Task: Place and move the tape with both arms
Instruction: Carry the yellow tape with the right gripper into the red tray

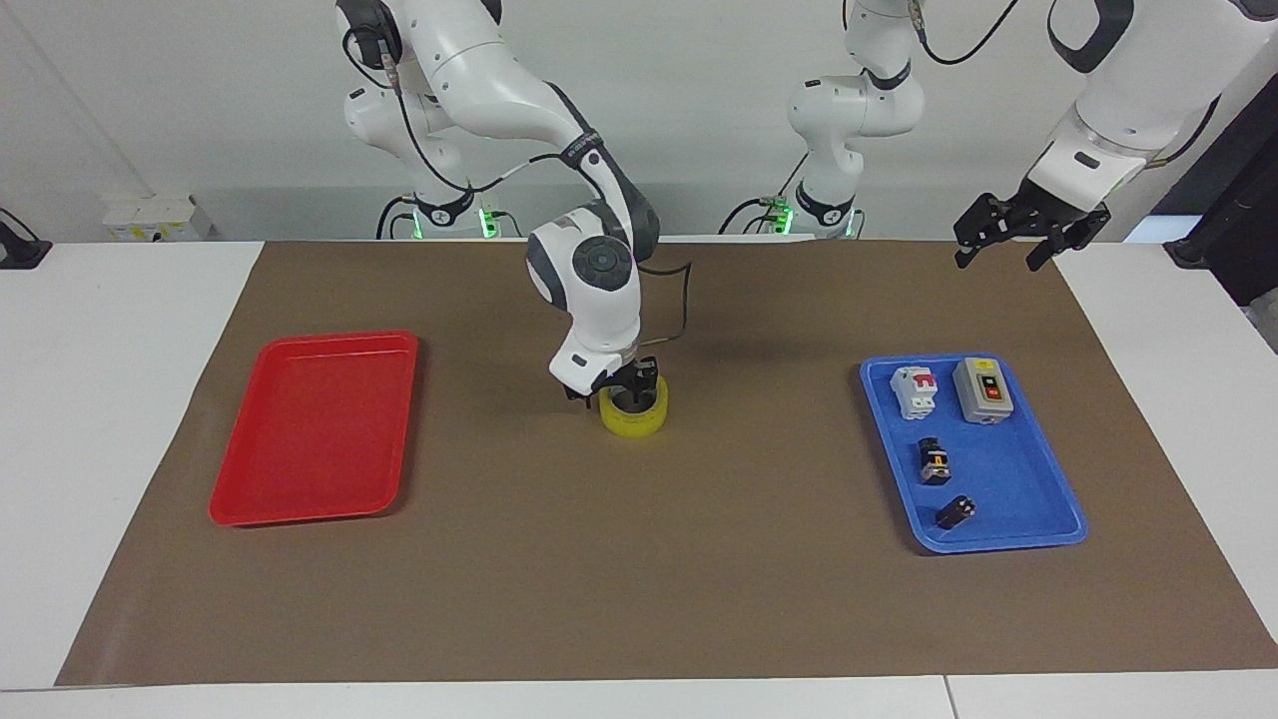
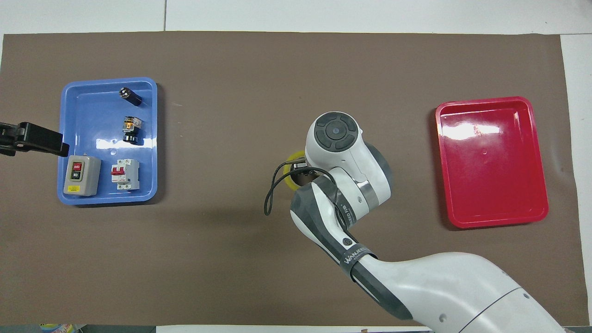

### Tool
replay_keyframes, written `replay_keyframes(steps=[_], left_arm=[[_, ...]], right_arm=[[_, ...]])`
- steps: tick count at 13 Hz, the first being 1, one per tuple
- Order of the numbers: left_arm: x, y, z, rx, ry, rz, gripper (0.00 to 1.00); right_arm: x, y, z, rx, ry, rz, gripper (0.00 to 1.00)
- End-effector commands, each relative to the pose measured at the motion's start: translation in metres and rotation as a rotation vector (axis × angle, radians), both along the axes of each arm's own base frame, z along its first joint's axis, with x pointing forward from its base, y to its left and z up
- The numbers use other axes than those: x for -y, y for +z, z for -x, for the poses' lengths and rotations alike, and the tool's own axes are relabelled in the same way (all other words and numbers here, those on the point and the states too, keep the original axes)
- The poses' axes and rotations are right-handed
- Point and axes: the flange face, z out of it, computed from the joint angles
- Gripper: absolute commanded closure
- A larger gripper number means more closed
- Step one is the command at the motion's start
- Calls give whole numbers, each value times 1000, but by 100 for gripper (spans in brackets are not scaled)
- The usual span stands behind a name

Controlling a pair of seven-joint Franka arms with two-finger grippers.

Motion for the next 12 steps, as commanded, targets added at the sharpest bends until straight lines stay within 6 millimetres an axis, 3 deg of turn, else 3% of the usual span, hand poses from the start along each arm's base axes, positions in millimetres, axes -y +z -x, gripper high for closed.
replay_keyframes(steps=[1,2,3,6,7,9,12], left_arm=[[2,2,7,0,-26,21,0],[2,2,7,-4,-25,20,0],[2,2,8,-5,-25,20,0],[-2,2,7,-5,-16,20,0],[-3,2,7,-7,-13,20,0],[-3,2,7,-2,-11,20,0],[0,3,7,-4,-14,14,0]], right_arm=[[15,2,4,4,2,5,60],[15,1,5,3,0,6,72],[15,1,5,1,-4,6,100],[14,13,0,-6,-8,12,100],[26,24,-9,-13,-11,25,100],[100,63,-38,12,18,30,100],[239,101,-57,-27,130,19,100]])
